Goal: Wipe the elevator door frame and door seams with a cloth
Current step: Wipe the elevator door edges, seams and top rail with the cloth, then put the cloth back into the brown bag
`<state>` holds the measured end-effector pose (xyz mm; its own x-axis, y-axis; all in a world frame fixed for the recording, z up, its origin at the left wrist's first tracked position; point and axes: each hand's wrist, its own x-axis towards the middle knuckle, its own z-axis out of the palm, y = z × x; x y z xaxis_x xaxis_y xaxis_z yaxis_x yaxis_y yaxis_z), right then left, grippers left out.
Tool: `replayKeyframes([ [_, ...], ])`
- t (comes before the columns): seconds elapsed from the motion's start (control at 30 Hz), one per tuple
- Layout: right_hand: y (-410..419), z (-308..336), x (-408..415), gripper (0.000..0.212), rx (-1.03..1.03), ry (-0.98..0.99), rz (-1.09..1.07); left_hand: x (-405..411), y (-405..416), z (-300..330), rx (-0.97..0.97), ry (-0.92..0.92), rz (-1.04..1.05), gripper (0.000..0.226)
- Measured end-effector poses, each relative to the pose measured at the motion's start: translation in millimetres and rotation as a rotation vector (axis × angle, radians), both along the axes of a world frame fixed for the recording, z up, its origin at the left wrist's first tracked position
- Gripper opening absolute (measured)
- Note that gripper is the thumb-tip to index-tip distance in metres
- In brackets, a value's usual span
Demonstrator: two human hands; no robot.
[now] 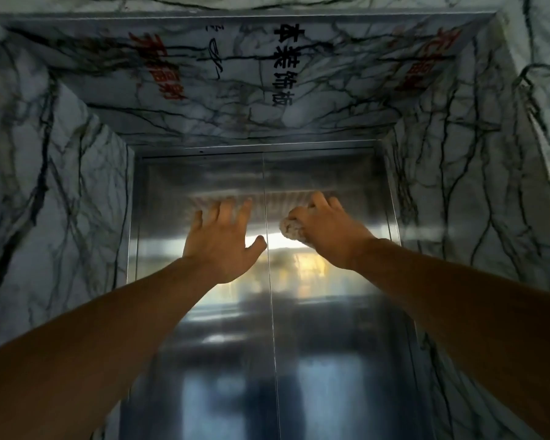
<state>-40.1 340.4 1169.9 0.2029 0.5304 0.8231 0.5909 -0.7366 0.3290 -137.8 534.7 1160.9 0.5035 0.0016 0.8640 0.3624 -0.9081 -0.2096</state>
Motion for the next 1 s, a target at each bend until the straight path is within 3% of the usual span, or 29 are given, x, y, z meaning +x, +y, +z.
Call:
replayKeyframes([
  [0.2,2,-17,-34,0.066,-0.038,0.009,0.0,-36,15,-20,-0.017,0.056,0.05,0.079],
  [0.4,-48,-7,-63,0.059,-0.011,0.019,-0.107,-35,-33,-18,-0.028,0.022,-0.096,0.072],
  [0.63,-173,4,-89,0.062,-0.071,-0.035,-0.419,16,-148,-15,0.012,0.046,-0.374,0.079],
  [0.8,-268,0,-102,0.049,-0.062,-0.022,-0.622,29,-234,-20,0.026,0.095,-0.534,0.08],
  [1.0,-373,-23,-106,0.048,-0.026,0.041,-0.701,37,-342,-29,0.026,0.137,-0.639,0.078],
])
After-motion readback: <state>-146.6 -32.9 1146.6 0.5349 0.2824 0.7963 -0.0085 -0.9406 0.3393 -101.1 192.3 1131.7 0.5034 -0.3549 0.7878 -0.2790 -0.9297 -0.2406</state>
